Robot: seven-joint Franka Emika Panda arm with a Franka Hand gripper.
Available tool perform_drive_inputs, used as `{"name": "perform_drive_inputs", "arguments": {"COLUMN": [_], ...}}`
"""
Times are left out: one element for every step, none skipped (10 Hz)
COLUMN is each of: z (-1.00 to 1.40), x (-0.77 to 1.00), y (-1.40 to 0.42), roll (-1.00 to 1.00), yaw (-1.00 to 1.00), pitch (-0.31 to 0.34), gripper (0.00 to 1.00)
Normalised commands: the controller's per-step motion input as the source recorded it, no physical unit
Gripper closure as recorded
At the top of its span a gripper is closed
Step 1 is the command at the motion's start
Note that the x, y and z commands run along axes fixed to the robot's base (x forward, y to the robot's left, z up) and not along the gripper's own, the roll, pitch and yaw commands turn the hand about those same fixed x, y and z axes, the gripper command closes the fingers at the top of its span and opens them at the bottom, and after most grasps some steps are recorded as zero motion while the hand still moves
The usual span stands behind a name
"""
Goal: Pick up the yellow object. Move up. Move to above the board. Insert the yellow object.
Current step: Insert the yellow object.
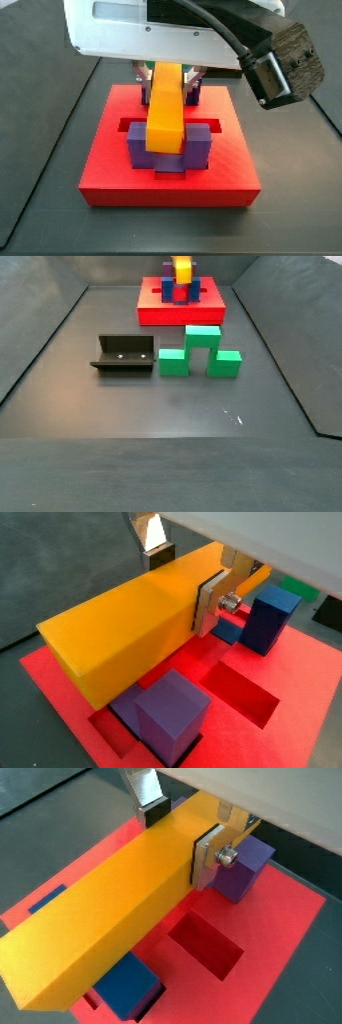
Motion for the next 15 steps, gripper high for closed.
{"name": "perform_drive_inputs", "arguments": {"z": [0.00,0.00,0.00,-0.09,-0.16,-0.22,-0.38,-0.40,-0.37,-0.30,-0.25,-0.23,-0.26,-0.27,-0.29], "x": [0.29,0.32,0.09,0.00,0.00,-0.01,-0.07,-0.04,-0.04,0.00,0.00,0.00,0.00,0.00,0.00], "y": [0.00,0.00,0.00,0.00,0.00,0.00,0.00,0.00,0.00,0.00,0.00,-0.01,-0.05,-0.10,-0.08], "roll": [0.00,0.00,0.00,0.00,0.00,0.00,0.00,-0.05,-0.05,-0.03,-0.01,0.00,0.00,0.00,0.00], "yaw": [0.15,0.17,0.05,0.00,0.00,0.00,0.00,0.00,0.00,0.00,0.00,0.00,0.00,0.00,0.00], "pitch": [0.027,0.043,0.026,0.000,0.000,0.000,0.000,0.000,0.000,0.000,0.000,0.000,0.000,0.000,0.000], "gripper": [1.00,1.00,1.00,1.00,1.00,1.00,1.00,1.00,1.00,1.00,1.00,1.00,1.00,1.00,1.00]}}
